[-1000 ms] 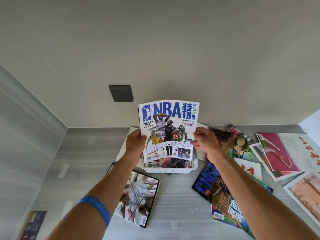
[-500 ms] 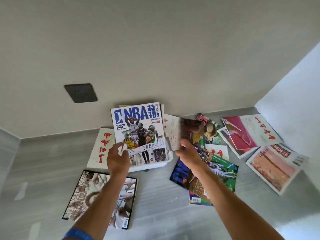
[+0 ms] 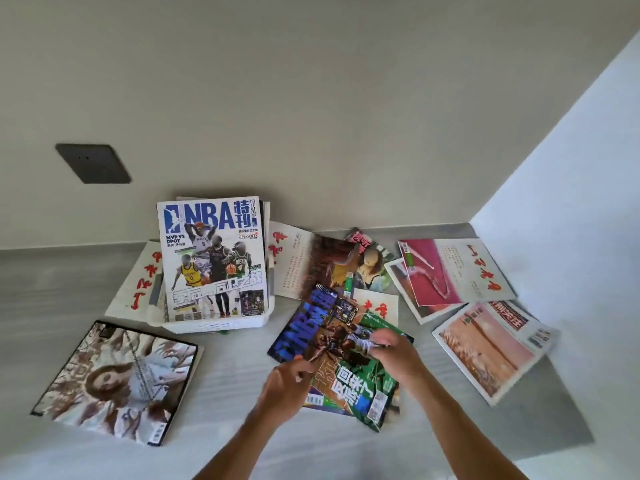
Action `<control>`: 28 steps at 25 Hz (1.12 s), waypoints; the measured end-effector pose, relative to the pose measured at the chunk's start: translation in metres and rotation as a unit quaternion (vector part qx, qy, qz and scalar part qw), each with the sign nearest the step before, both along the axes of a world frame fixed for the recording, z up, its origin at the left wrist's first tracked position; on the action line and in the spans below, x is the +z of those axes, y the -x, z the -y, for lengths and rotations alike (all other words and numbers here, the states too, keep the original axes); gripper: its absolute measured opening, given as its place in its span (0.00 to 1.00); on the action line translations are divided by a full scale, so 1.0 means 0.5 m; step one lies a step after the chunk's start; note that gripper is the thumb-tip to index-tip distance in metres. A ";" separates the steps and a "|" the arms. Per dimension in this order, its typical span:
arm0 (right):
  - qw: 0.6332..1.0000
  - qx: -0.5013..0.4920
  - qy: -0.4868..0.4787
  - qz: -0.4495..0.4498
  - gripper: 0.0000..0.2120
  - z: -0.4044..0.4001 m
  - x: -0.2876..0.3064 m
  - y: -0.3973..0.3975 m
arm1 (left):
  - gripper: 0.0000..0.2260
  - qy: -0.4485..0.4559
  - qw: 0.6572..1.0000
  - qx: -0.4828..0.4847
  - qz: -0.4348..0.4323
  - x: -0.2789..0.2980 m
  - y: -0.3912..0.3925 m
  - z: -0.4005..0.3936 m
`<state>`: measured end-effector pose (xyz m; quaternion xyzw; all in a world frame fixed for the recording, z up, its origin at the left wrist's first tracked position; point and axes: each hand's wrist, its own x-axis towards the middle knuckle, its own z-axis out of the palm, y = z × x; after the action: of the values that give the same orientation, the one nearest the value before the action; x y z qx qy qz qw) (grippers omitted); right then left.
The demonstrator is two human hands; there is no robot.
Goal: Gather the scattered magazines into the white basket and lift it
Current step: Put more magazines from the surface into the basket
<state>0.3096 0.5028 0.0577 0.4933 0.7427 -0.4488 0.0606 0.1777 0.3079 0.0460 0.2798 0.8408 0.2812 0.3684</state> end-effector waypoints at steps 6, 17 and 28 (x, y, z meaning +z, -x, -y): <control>0.953 0.195 -0.225 0.044 0.27 -0.122 -0.042 -0.020 | 0.29 0.140 0.975 -0.140 -0.100 -0.053 -0.120 -0.046; 0.968 0.182 -0.162 0.064 0.06 -0.132 -0.108 -0.056 | 0.20 0.131 0.989 -0.007 -0.071 -0.055 -0.142 -0.051; 0.962 0.233 0.068 0.123 0.19 0.019 -0.129 -0.167 | 0.26 0.051 0.877 0.438 0.190 -0.062 -0.180 0.037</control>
<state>0.3929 0.4935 -0.0067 0.3528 0.7914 -0.4081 0.2876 0.2675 0.2896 0.0152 -0.1950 0.8045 0.4183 0.3739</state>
